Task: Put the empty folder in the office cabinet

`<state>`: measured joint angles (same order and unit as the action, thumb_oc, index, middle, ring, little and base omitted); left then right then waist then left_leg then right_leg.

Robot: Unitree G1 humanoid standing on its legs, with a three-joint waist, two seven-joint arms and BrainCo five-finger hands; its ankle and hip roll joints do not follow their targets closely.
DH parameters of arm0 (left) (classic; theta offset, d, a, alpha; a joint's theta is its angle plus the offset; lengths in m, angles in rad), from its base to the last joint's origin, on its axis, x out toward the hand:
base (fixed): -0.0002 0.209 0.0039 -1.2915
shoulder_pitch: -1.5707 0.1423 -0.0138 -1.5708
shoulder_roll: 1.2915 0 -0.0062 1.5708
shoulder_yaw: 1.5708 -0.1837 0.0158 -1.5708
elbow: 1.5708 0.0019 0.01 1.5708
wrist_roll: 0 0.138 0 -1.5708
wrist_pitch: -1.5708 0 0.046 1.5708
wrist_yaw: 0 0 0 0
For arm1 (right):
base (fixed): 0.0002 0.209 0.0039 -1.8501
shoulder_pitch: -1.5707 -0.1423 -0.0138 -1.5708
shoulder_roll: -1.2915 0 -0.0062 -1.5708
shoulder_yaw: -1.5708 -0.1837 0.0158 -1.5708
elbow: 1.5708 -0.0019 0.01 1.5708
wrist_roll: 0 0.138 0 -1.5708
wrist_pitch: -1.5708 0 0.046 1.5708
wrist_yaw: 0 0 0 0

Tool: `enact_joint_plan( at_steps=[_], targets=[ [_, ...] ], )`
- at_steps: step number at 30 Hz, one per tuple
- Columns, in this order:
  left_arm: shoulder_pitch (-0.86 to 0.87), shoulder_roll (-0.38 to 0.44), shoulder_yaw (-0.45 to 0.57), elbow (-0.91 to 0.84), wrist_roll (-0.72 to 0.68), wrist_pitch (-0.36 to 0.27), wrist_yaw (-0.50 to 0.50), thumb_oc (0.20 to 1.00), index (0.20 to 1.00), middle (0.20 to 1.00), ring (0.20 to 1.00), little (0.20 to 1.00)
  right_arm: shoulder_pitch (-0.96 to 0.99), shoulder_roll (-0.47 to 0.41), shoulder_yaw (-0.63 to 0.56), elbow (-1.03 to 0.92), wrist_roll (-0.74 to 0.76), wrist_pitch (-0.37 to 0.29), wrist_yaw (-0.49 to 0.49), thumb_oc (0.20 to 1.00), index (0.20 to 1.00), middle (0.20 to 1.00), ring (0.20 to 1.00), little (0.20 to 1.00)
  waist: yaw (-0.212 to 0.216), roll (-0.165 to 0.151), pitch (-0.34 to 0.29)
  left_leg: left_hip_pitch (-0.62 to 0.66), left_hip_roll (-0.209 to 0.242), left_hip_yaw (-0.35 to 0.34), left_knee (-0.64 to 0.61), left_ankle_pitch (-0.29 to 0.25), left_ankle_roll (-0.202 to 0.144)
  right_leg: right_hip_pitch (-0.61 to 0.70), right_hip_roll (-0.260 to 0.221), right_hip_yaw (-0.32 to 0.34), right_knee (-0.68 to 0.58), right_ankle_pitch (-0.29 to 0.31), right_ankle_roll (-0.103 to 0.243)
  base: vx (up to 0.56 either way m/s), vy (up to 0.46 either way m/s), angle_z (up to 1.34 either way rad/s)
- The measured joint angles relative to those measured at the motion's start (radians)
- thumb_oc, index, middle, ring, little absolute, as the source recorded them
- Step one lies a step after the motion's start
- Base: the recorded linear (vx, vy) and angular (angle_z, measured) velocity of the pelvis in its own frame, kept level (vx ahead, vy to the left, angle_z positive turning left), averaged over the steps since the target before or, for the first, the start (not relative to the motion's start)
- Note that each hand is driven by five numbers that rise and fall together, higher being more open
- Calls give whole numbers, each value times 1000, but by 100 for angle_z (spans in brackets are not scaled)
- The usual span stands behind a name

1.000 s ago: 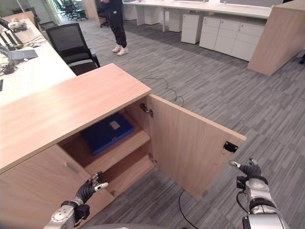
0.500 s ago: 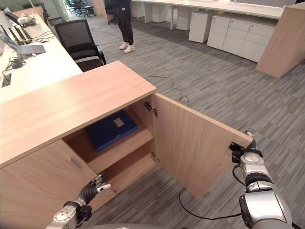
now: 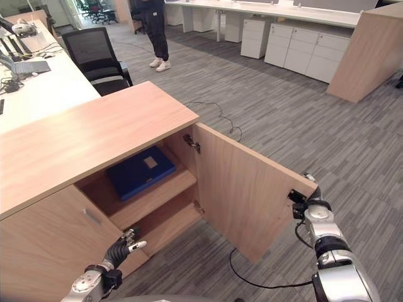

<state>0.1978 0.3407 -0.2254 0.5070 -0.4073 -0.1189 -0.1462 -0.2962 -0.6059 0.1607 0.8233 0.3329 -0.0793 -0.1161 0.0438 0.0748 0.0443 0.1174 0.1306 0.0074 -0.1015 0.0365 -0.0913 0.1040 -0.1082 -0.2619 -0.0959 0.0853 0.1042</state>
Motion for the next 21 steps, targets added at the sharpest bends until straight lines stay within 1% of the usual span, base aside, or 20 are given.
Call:
enact_joint_plan(
  at_steps=[2,5,7,9,11,12,14,16,17,19,21],
  targets=[
    [-2,-13,5,0,0,0,3,1000,1000,1000,1000,1000,23,23,1,-28,1,-4,17,1000,1000,1000,1000,1000,-9,4,-2,0,3,0,0,0,0,0,4,1,0,1,-5,-9,-15,0],
    [-1,-50,28,1,1,-2,9,1000,1000,1000,1000,1000,127,30,5,-161,-2,-1,29,1000,1000,1000,1000,1000,-8,9,-4,-5,5,-7,0,1,-2,0,6,-3,0,-2,-8,-20,-43,8],
    [-1,-57,35,1,0,-2,16,1000,1000,1000,1000,1000,205,53,6,-234,-2,0,35,1000,1000,1000,1000,1000,-6,9,-5,-8,7,-15,0,2,-3,1,8,-8,0,-3,-10,-20,-40,10],
    [-1,-58,35,0,1,-2,21,1000,1000,1000,1000,1000,269,96,49,-253,-7,-9,95,1000,1000,1000,1000,1000,-7,10,-6,-15,11,-27,0,3,-5,1,16,-17,1,-6,-13,-51,-52,13],
    [-2,-59,37,3,1,-2,21,1000,1000,1000,1000,1000,312,105,91,-326,-42,-17,145,1000,1000,1000,1000,1000,-8,10,-5,-26,13,-40,2,10,-11,-2,22,-27,1,-6,-14,-83,-71,19],
    [-9,-61,38,3,1,-2,21,1000,1000,1000,1000,1000,338,103,105,-361,-46,-15,155,1000,1000,1000,1000,1000,-8,10,-5,-36,14,-51,2,16,-19,-5,22,-39,0,-7,-14,-21,-41,29],
    [-13,-62,38,3,2,-2,22,1000,1000,1000,1000,1000,352,104,126,-386,-52,-14,178,1000,1000,1000,1000,1000,-7,11,-3,-53,15,-68,0,19,-14,-8,18,-58,0,-8,-16,-10,-53,32],
    [-6,-62,40,3,2,-2,22,1000,1000,1000,1000,1000,353,105,167,-422,-90,-13,223,1000,1000,1000,1000,1000,8,20,1,-60,16,-80,0,19,-13,-7,20,-72,0,-10,-18,3,-61,23],
    [-4,-62,39,3,2,-3,22,1000,1000,1000,1000,1000,336,111,195,-444,-107,-16,250,1000,1000,1000,1000,1000,20,25,9,-63,17,-86,0,20,-12,-6,19,-78,0,-10,-18,-13,-114,20],
    [16,-65,51,5,2,-6,25,1000,1000,1000,1000,1000,304,114,252,-476,-127,-18,272,1000,1000,1000,1000,1000,49,30,13,-66,18,-90,2,22,-12,-7,27,-81,0,-13,-17,-29,-99,11],
    [9,-68,80,13,1,-12,33,1000,1000,1000,1000,1000,243,119,314,-476,-159,-19,292,1000,1000,1000,1000,1000,64,31,40,-76,19,-114,9,37,-25,-1,30,-109,0,-20,-20,-83,-22,34]
  ],
)
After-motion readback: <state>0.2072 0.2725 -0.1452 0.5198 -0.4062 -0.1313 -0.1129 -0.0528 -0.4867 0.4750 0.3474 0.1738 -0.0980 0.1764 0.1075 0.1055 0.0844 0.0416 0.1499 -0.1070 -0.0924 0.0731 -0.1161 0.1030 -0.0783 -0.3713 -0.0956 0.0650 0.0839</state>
